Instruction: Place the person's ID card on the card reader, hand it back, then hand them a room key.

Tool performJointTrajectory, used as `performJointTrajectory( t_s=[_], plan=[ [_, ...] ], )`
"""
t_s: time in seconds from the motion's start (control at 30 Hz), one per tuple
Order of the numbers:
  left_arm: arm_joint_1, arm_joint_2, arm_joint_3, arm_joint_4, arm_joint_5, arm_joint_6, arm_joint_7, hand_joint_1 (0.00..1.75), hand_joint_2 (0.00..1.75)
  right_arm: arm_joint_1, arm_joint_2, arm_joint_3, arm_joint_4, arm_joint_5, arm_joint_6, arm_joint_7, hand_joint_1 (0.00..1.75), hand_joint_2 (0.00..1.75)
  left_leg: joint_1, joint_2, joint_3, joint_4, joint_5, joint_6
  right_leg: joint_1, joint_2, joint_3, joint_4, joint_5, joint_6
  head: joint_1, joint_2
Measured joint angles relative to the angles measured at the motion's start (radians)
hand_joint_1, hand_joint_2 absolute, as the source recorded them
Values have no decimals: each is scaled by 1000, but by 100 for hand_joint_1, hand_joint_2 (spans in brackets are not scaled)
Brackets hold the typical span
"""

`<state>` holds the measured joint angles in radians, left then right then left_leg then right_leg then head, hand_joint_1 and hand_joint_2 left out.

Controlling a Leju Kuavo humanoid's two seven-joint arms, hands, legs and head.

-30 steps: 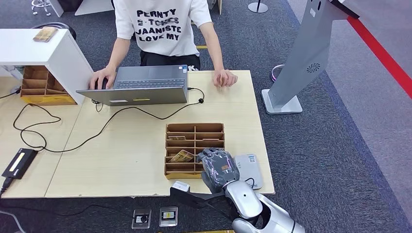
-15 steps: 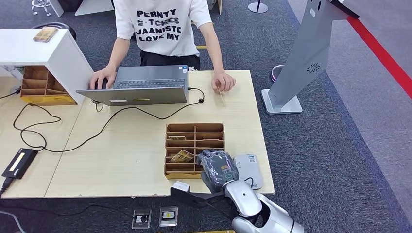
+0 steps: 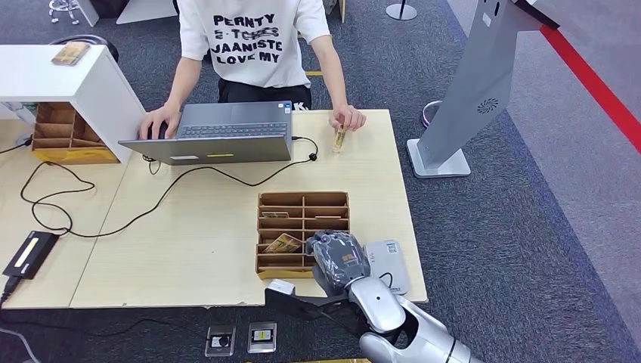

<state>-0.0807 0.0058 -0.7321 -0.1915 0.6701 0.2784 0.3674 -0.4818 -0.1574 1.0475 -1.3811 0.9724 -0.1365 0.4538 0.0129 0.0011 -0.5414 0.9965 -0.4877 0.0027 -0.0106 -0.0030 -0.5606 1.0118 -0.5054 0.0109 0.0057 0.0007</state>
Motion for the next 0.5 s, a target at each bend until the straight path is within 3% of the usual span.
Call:
performJointTrajectory(
  t_s=[0.5],
  plan=[
    [0, 1, 0, 0, 4, 0, 0, 0, 0, -15, 1, -2, 25, 1, -9, -7, 93, 175, 0, 0, 0, 0, 0, 0, 0, 0, 0, 0, 0, 0, 0, 0]
  ],
)
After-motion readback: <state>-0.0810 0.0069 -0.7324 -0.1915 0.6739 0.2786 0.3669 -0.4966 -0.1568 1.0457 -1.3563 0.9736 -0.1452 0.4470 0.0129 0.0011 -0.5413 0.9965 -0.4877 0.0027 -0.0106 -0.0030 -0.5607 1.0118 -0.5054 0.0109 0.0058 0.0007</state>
